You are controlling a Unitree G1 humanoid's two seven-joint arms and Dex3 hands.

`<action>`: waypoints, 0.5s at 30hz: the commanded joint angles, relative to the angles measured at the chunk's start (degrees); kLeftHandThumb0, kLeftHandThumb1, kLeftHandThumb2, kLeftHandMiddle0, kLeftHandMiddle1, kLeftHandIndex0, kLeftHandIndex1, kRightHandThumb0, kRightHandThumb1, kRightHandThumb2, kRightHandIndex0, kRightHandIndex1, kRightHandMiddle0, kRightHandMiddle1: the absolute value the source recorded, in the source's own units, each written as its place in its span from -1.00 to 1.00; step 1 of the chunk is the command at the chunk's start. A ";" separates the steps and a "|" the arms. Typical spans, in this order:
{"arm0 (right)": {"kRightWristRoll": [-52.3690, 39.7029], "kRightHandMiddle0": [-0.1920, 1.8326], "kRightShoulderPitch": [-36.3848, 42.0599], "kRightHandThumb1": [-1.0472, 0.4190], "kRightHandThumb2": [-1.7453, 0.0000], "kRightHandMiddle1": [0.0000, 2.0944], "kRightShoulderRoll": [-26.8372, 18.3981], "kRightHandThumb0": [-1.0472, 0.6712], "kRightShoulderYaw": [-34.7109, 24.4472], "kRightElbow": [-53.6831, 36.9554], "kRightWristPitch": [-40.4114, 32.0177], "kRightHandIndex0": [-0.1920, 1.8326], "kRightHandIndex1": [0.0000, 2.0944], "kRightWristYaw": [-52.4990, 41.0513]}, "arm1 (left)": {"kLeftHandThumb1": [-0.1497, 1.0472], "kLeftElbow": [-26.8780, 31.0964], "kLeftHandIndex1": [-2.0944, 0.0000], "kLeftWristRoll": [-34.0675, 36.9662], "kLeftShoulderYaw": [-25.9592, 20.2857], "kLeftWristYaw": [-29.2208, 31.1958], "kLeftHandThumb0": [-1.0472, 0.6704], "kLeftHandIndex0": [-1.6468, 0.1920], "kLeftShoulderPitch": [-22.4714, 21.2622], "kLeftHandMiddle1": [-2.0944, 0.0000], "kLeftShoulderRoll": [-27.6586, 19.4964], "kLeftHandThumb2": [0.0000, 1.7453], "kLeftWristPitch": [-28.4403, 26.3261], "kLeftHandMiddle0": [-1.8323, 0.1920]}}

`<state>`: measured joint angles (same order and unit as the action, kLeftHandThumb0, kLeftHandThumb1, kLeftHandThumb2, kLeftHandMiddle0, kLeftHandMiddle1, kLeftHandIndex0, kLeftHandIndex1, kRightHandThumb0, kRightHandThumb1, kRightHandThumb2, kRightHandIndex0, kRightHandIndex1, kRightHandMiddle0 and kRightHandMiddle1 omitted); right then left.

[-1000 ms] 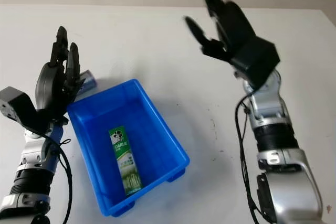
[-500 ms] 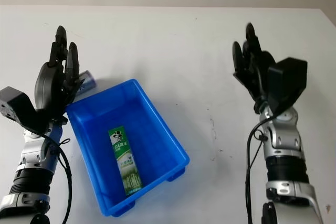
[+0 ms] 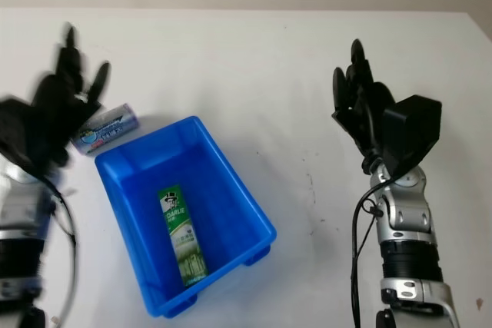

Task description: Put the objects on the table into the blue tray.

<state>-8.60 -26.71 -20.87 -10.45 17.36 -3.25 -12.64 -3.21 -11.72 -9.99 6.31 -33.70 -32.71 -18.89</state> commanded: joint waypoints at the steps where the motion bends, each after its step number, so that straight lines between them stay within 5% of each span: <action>1: 0.11 -1.00 -0.21 -1.00 0.20 -1.00 -0.34 -0.63 -0.45 -0.47 -0.05 -1.00 -1.00 0.00 | 1.00 2.74 0.89 -4.55 2.83 2.75 -0.52 0.75 -3.06 0.86 -5.34 -0.87 -5.48 0.68; 3: 0.02 -1.00 -0.20 -1.00 0.21 -1.00 -0.02 -0.64 -0.45 -0.49 -0.28 -1.00 -1.00 0.10 | 0.98 4.41 0.90 -8.66 5.58 5.78 -0.59 0.69 -4.99 0.80 -8.53 -0.92 -11.37 0.40; 6: -0.08 -1.00 -0.40 -1.00 0.21 -1.00 0.29 -0.63 -0.36 0.21 0.36 -1.00 -1.00 -0.14 | 0.94 4.59 0.94 -12.56 9.43 10.34 -0.57 0.70 -7.35 -0.24 -11.61 -0.93 -15.94 0.53; 9: 0.11 -1.00 -0.45 -1.00 0.21 -1.00 0.31 -0.63 -0.27 0.64 0.80 -1.00 -1.00 -0.19 | 0.92 2.59 0.93 -15.04 12.60 14.07 -0.61 0.64 -9.44 -0.22 -13.28 -0.94 -18.06 0.72; 13: -0.02 -1.00 -0.48 -1.00 0.20 -1.00 0.50 -0.63 -0.28 0.42 0.76 -1.00 -1.00 -0.24 | 0.90 -1.45 0.94 -15.54 14.28 16.02 -0.64 0.55 -10.38 0.47 -13.38 -0.94 -15.54 0.59; 14: -0.12 -1.00 -0.53 -1.00 0.19 -1.00 0.59 -0.62 -0.34 0.57 0.91 -1.00 -1.00 -0.29 | 0.91 -2.11 0.95 -16.17 15.22 16.34 -0.70 0.57 -10.61 0.24 -12.85 -0.94 -16.24 0.62; 15: -0.19 -1.00 -0.56 -1.00 0.19 -1.00 0.75 -0.62 -0.43 0.69 1.09 -1.00 -1.00 -0.20 | 0.92 -2.70 0.96 -17.11 16.61 17.04 -0.72 0.64 -10.95 -0.35 -12.33 -0.94 -17.51 0.73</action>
<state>-8.57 -26.83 -20.53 -10.46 17.92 -2.99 -12.81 -5.18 -28.02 5.45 22.67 -43.39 -44.92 -35.58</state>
